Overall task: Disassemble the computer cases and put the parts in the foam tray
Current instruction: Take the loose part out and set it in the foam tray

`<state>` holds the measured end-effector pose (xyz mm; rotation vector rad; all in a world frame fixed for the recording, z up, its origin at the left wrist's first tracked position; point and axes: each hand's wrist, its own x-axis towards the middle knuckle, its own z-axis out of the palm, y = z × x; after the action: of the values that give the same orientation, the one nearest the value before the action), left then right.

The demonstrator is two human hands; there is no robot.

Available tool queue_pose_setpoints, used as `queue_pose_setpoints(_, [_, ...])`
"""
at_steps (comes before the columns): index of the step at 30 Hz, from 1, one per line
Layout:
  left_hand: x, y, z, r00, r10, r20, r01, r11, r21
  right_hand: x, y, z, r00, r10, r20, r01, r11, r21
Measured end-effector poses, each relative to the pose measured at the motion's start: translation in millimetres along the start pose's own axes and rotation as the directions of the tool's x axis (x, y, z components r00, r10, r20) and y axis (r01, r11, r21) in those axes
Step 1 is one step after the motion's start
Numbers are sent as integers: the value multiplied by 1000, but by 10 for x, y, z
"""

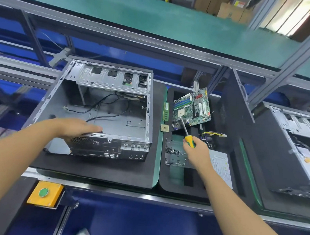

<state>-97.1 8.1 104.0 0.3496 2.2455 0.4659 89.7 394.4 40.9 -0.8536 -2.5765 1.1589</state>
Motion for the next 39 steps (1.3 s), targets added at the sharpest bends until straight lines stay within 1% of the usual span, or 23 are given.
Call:
queue_pose_setpoints(3, [56, -45, -13, 999, 26, 36, -27, 999, 18, -114, -508, 5, 992, -93, 81, 84, 991, 109])
queue_pose_setpoints(5, [75, -92, -46, 991, 72, 112, -67, 997, -50, -199, -885, 28, 973, -174, 153, 152, 978, 142])
queue_pose_setpoints(7, [74, -125, -115, 975, 144, 170, -127, 986, -105, -271, -1231, 92, 950, -253, 182, 230, 963, 137])
queue_pose_setpoints(9, [95, -164, -228, 964, 202, 174, -197, 979, -46, -310, -1536, 197, 935, -285, 212, 269, 958, 102])
queue_pose_setpoints(11, [141, -215, -341, 948, 269, 169, -277, 960, 29, -313, -1789, 335, 921, -266, 284, 269, 963, 28])
queue_pose_setpoints(13, [199, -297, -409, 931, 322, 171, -336, 939, 65, -298, -1977, 495, 911, -221, 349, 246, 969, -30])
queue_pose_setpoints(17, [326, -419, -353, 922, 377, 90, -384, 919, 84, -277, -2182, 866, 916, -103, 387, 136, 989, -57])
queue_pose_setpoints(20, [426, -418, -302, 912, 409, 16, -409, 909, 77, -229, -2234, 1100, 894, -27, 447, 52, 998, -44])
queue_pose_setpoints(23, [529, -433, -283, 925, 371, -86, -377, 924, -64, -102, -2264, 1218, 897, 7, 442, -27, 999, 38])
queue_pose_setpoints(25, [600, -429, -289, 928, 351, -125, -366, 921, -134, -7, -2267, 1284, 902, 18, 431, -56, 996, 76])
queue_pose_setpoints(29, [687, -307, -322, 902, 360, -238, -403, 900, -167, 162, -2232, 1499, 856, 25, 517, -80, 993, 85])
queue_pose_setpoints(32, [764, -213, -321, 898, 317, -304, -382, 906, -182, 328, -2210, 1655, 819, 31, 573, -95, 992, 81])
queue_pose_setpoints(35, [832, -223, -250, 930, 224, -292, -303, 915, -266, 503, -2166, 1744, 779, 25, 627, -74, 996, 53])
queue_pose_setpoints(37, [853, -293, -195, 956, 199, -215, -251, 935, -249, 557, -2103, 1832, 750, 13, 661, -27, 1000, 11])
queue_pose_setpoints(39, [868, -332, -189, 975, 192, -114, -213, 953, -214, 599, -2001, 1924, 729, 42, 684, -5, 998, -56])
